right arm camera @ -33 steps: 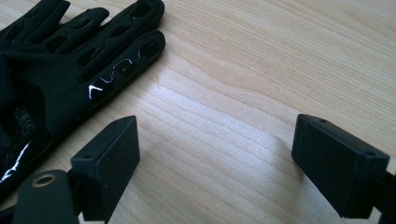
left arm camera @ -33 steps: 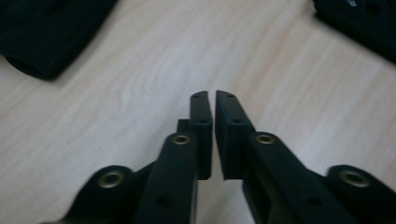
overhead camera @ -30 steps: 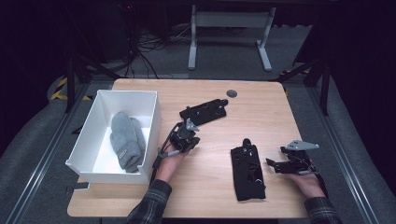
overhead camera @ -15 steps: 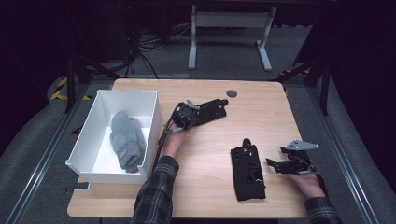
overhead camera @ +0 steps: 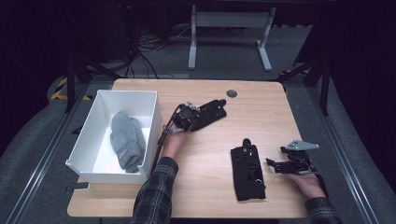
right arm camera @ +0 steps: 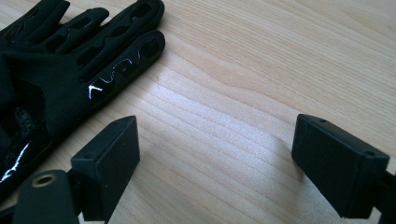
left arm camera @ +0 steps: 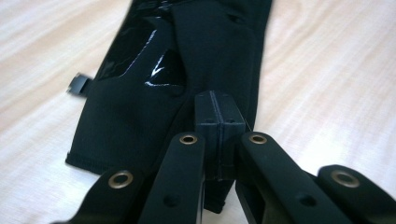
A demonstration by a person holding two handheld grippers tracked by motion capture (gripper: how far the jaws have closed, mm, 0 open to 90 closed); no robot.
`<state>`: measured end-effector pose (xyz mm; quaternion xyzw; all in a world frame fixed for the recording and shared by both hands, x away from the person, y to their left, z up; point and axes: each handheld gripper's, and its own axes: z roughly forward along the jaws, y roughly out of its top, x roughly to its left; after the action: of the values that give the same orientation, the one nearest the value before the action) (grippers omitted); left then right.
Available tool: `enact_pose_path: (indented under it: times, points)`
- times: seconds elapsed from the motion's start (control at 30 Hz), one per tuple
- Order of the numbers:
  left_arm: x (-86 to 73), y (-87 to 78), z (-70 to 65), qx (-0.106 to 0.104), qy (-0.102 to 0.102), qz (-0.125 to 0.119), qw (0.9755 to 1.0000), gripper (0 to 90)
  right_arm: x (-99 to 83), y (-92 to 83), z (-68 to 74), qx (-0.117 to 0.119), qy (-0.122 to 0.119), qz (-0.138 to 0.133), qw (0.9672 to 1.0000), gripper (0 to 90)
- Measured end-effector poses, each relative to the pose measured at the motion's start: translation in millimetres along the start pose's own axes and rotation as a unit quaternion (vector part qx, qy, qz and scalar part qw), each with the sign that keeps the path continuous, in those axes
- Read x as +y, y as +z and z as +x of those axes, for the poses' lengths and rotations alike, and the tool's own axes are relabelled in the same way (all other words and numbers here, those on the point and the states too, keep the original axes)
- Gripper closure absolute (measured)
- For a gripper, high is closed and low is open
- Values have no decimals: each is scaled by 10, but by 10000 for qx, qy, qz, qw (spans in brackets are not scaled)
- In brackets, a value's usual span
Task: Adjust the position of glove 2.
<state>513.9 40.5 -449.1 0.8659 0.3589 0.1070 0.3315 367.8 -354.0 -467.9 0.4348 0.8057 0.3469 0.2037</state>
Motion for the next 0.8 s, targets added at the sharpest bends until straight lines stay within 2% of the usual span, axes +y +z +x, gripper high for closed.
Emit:
enact_pose_path:
  times: [0.07, 0.1, 0.13, 0.17, 0.27, 0.4, 0.57, 0.6, 0.8]
  points:
    - [-52, -26, -87, -146, -46, -40, 9999, 900, 0, 0, 0, -3, -2, 1, 10000, 157]
    - [-52, -26, -87, -146, -46, -40, 9999, 900, 0, 0, 0, -3, -2, 1, 10000, 157]
    - [-91, -57, -162, -239, -40, -12, 9997, 900, 0, 0, 1, -3, -1, 1, 10000, 157]
    - [-91, -57, -162, -239, -40, -12, 9997, 900, 0, 0, 1, -3, -1, 1, 10000, 157]
    - [-156, -105, -275, -410, -5, 19, 9992, 900, 0, -1, 0, -2, -6, 4, 10000, 157]
    - [-218, -148, -377, -519, 51, 30, 9986, 900, 0, 0, -2, -5, -22, -5, 10000, 157]
    - [-340, -212, -585, -858, 149, 10, 9962, 900, 0, 1, -1, -5, -19, -5, 10000, 157]
    - [-340, -212, -585, -858, 149, 10, 9962, 900, 0, 1, -1, -5, -19, -5, 10000, 157]
    - [-453, -270, -855, -1089, 247, -7, 9937, 900, 0, 0, -2, -5, -19, -4, 10000, 157]
